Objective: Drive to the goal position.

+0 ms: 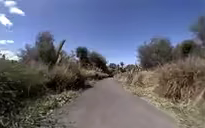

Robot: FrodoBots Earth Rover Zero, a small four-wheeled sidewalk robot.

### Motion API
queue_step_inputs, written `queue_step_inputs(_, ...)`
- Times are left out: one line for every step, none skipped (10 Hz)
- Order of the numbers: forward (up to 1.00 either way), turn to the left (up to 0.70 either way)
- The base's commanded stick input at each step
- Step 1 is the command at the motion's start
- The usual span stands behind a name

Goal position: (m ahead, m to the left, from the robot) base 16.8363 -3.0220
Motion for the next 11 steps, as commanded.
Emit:
queue_step_inputs(0.85,0.00)
queue_step_inputs(0.85,0.00)
queue_step_inputs(0.85,0.00)
queue_step_inputs(0.85,0.00)
queue_step_inputs(0.85,0.00)
queue_step_inputs(0.85,0.00)
queue_step_inputs(0.85,0.00)
queue_step_inputs(0.85,0.00)
queue_step_inputs(0.85,0.00)
queue_step_inputs(0.85,0.00)
queue_step_inputs(0.85,0.00)
